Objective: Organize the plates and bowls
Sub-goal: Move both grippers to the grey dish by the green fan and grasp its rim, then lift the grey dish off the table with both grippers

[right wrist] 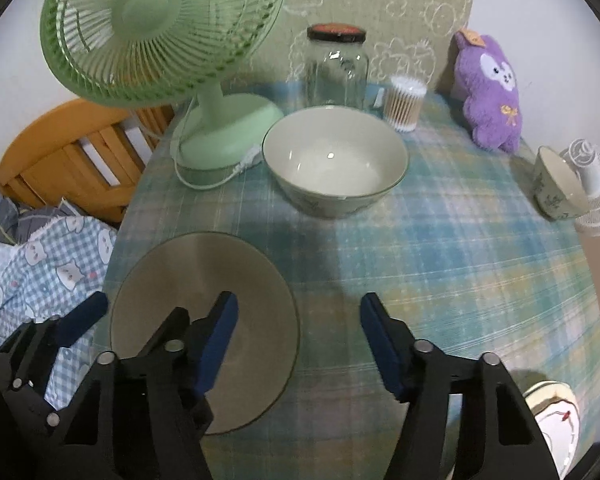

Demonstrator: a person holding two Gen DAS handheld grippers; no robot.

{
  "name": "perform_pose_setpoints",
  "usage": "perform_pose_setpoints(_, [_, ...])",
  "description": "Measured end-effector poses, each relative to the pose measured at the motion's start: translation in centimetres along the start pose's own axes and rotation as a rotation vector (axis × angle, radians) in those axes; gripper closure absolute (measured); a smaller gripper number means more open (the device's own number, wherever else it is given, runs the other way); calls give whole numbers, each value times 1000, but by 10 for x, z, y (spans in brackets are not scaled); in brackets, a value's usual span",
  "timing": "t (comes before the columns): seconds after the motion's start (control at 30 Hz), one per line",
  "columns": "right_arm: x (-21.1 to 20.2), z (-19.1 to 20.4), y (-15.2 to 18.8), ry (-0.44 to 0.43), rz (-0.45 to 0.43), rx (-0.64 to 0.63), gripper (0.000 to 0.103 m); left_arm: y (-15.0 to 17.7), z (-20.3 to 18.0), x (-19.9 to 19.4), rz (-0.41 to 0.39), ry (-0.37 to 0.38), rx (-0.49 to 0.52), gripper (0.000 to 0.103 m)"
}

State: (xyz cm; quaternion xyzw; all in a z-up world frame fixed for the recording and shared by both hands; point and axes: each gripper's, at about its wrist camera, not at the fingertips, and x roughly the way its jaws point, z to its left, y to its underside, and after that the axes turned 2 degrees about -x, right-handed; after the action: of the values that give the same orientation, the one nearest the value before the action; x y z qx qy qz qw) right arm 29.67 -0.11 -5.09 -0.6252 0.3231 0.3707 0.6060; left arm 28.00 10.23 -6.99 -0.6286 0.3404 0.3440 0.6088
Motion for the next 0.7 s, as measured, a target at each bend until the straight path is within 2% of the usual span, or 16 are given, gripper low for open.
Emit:
perform_pose_setpoints(0.13, [12, 2, 0, -2, 24, 1, 56, 0, 2, 10, 20, -19, -15, 55])
perform_pose_setpoints(0.3, [20, 4, -1, -1, 46, 1, 82, 1, 6, 16, 48, -4, -32, 70])
perform_pose_setpoints(0.43, [23, 6, -1, -5, 55, -1, 85, 2, 4, 15, 43, -32, -21, 80])
perform_pose_setpoints(0.7, [19, 7, -1, -4, 58, -10, 85, 3, 7, 14, 58, -33, -43, 82])
